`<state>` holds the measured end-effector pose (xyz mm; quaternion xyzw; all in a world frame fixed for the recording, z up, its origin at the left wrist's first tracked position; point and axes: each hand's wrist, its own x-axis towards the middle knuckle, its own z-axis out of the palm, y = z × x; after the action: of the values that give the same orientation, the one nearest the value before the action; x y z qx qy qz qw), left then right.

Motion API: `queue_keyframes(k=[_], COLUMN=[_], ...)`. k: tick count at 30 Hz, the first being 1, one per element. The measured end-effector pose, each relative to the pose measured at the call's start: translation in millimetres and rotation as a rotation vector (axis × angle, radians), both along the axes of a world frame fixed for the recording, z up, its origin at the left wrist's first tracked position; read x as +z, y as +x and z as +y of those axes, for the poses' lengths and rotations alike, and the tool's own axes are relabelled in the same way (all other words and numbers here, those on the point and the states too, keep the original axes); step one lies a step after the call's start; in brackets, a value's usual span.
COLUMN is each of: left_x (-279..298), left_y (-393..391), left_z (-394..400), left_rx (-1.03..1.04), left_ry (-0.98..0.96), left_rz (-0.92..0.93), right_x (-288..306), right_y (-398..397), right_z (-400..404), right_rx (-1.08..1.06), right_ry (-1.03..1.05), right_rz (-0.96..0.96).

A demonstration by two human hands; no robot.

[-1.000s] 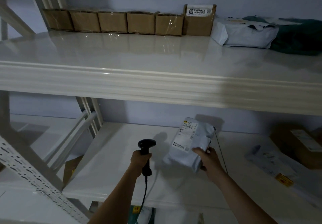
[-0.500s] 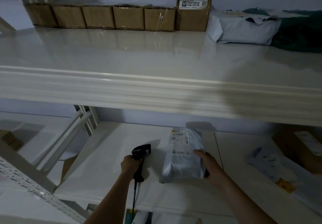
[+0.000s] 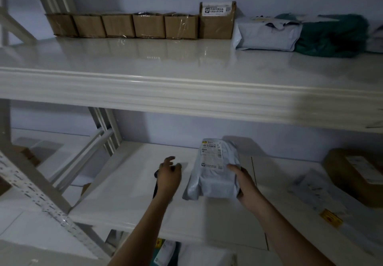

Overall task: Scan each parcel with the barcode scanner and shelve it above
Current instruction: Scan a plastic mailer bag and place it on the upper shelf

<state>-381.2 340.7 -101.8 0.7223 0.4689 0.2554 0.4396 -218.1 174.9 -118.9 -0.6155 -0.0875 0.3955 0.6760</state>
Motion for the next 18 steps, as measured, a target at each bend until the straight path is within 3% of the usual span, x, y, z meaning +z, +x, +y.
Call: queue_keyframes(k=[3, 6, 13, 18], left_x=[30, 47, 73, 122], left_y=[1, -9, -38, -48], left_z=[-46, -92, -193, -258], left_rx=[-0.229, -0.368, -0.367, -0.404], left_ry=[-0.273, -0.398, -0.436, -0.340], left_rz=[-0.168, -0.341, -0.504, -0.439], right_x=[17, 38, 83, 124], right_y=[-16, -36, -103, -113], right_z=[-22, -53, -145, -202], right_rx=[0.005, -0.045, -0.220, -0.266], right_ry=[0.036, 0.057, 0.056, 0.040], right_rz=[0.003, -0.001, -0.370, -0.475])
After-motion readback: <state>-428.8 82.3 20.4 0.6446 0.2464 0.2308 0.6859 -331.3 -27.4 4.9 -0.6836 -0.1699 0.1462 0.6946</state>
